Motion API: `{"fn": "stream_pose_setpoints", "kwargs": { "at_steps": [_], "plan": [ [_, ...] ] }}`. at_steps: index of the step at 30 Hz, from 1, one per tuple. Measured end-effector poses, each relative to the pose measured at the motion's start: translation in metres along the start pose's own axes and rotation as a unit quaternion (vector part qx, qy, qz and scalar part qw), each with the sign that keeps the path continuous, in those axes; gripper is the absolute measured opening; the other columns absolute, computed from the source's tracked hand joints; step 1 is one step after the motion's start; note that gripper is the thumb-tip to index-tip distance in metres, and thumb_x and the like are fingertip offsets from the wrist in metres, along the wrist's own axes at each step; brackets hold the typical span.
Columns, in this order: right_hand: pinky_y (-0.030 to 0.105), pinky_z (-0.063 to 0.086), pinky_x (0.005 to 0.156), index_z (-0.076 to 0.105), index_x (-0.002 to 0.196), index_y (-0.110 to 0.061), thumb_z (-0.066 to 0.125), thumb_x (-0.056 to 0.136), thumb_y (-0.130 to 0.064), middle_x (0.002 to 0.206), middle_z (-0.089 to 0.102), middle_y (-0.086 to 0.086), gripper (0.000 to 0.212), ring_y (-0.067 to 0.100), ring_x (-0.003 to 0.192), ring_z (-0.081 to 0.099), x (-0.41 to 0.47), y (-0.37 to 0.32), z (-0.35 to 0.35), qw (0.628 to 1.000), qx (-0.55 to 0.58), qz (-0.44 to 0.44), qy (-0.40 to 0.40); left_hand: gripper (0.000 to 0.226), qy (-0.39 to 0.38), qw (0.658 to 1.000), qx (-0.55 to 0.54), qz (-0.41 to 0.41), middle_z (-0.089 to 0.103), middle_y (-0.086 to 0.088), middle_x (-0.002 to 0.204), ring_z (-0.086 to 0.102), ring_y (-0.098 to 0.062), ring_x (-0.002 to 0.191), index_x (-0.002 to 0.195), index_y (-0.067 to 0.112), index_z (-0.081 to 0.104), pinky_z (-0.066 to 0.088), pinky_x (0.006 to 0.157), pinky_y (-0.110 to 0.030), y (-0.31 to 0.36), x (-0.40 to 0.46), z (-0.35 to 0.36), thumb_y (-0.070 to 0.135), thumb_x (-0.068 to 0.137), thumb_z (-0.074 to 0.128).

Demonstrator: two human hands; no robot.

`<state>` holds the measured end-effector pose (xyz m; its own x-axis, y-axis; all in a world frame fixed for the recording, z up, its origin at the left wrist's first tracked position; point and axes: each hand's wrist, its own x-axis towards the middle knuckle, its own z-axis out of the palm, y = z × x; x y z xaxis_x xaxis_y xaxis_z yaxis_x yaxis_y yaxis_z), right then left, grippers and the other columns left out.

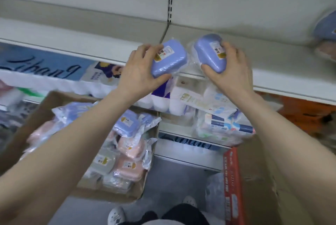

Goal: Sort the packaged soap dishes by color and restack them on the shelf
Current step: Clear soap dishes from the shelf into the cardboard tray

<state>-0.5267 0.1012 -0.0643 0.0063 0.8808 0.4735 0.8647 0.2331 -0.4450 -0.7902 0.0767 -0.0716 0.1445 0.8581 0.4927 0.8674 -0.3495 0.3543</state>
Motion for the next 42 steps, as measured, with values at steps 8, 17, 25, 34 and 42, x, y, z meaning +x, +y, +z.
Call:
{"fn": "stream_pose_setpoints", "kwargs": {
  "at_steps": [8,17,25,34,42],
  "plan": [
    [0.042,0.043,0.093,0.044,0.138,-0.020,0.066,0.076,-0.055,0.124,0.052,0.010,0.075,0.031,0.111,0.050,-0.075,-0.168,0.114,0.993,0.053,-0.097,-0.049,0.071,0.003,0.997,0.041,-0.065,0.051,-0.013,0.126,0.049,-0.032,0.114,0.135,0.011,0.047,0.042,0.097,-0.044,-0.165,-0.131,-0.101,0.049,0.077,0.066],
    [0.045,0.045,0.095,0.040,0.140,-0.019,0.065,0.078,-0.057,0.127,0.051,0.011,0.077,0.031,0.113,0.051,-0.147,-0.249,0.240,0.963,0.079,-0.092,-0.243,0.078,-0.059,0.954,0.058,-0.289,0.053,-0.010,0.127,0.053,-0.031,0.112,0.135,0.015,0.046,0.046,0.095,-0.046,-0.297,-0.272,-0.122,0.064,0.075,0.059],
    [0.042,0.043,0.097,0.044,0.138,-0.018,0.067,0.076,-0.048,0.126,0.052,0.009,0.072,0.030,0.111,0.051,-0.118,-0.301,0.328,0.932,0.063,-0.173,-0.314,0.071,-0.106,0.885,0.112,-0.440,0.054,-0.016,0.118,0.054,-0.040,0.102,0.136,0.017,0.046,0.045,0.087,-0.047,-0.330,-0.328,-0.090,0.044,0.075,0.070],
    [0.047,0.043,0.089,0.052,0.135,-0.019,0.069,0.075,-0.040,0.124,0.051,0.015,0.066,0.040,0.110,0.052,-0.140,-0.344,0.407,0.866,-0.012,-0.320,-0.385,0.069,-0.099,0.836,0.143,-0.520,0.046,-0.020,0.124,0.050,-0.043,0.104,0.136,0.014,0.043,0.043,0.085,-0.049,-0.367,-0.339,-0.065,0.044,0.080,0.071],
    [0.046,0.035,0.103,0.040,0.142,-0.019,0.061,0.083,-0.054,0.142,0.038,0.015,0.072,0.038,0.125,0.041,-0.146,-0.337,0.421,0.824,-0.091,-0.360,-0.428,0.068,-0.142,0.838,0.138,-0.508,0.039,-0.020,0.138,0.042,-0.042,0.122,0.140,0.016,0.036,0.038,0.099,-0.049,-0.380,-0.344,-0.060,0.043,0.085,0.065]
  ]
}}
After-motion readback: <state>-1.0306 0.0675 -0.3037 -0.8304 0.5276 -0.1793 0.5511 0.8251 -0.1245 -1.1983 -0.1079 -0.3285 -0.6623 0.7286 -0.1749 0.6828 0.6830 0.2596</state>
